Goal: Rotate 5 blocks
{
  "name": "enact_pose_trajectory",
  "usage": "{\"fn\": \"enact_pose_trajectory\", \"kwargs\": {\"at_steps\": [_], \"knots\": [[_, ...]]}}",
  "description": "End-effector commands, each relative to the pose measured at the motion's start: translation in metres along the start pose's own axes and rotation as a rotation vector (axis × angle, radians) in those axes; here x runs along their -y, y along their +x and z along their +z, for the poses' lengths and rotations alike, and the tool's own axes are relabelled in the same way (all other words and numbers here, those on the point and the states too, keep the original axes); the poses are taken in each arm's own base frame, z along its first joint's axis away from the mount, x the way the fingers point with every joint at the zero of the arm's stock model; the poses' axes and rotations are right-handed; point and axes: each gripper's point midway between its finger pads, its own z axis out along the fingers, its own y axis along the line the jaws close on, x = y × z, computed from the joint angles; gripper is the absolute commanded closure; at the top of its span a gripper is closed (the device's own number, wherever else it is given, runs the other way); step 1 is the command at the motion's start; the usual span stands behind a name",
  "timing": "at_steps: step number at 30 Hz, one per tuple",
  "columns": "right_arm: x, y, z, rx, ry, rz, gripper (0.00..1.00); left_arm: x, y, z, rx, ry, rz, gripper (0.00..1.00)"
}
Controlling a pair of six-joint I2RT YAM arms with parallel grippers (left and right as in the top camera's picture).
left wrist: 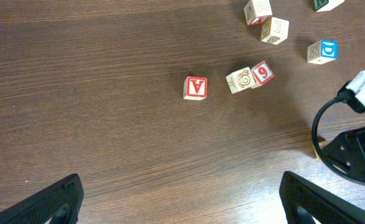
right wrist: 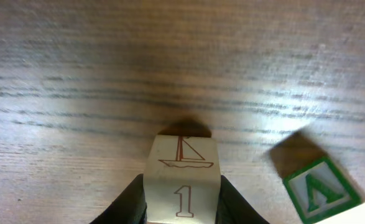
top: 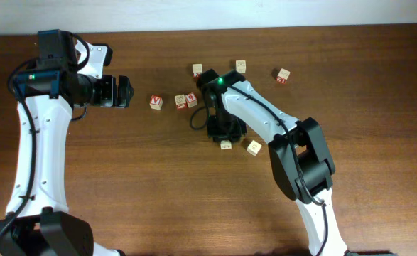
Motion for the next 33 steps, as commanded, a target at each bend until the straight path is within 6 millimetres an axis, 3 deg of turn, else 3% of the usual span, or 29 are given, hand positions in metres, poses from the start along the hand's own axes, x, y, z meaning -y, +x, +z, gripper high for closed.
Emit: {"fn": "enact_pose_trajectory", "kwargs": {"at_steps": [1,6,8,11,15,19,21,24,28,33], "knots": [[0.003,0.01,0.001,-0.032,0.016,0.027,0.66,0.002,-0.007,-0.003,0.019,0.011,-0.001,0.01],[0.005,0.01,-0.003,-0.036,0.013,0.033,0.44,0.002,-0.007,-0.003,0.018,0.011,-0.001,0.01],[0.005,0.005,-0.013,-0.025,0.002,0.041,0.42,0.002,-0.007,-0.003,0.019,0.011,-0.001,0.01],[0.005,-0.003,-0.042,0.016,-0.023,0.016,0.42,0.002,-0.007,-0.003,0.019,0.011,-0.001,0.01],[0.005,-0.007,-0.112,0.144,-0.106,-0.06,0.47,0.002,-0.007,-0.003,0.019,0.011,-0.001,0.01],[0.032,0.005,-0.144,0.173,-0.11,-0.029,0.51,0.002,-0.007,-0.003,0.018,0.011,-0.001,0.01],[0.049,0.006,-0.137,0.151,-0.088,0.042,0.54,0.002,-0.007,-0.003,0.019,0.011,-0.001,0.01],[0.067,0.01,-0.108,0.097,-0.026,0.164,0.55,0.002,-0.007,-0.003,0.019,0.011,-0.001,0.01],[0.079,0.012,-0.067,0.065,0.025,0.261,0.55,0.002,-0.007,-0.003,0.019,0.011,-0.001,0.01],[0.089,0.014,-0.033,0.057,0.057,0.312,0.56,0.002,-0.007,-0.003,0.019,0.011,-0.001,0.01]]}}
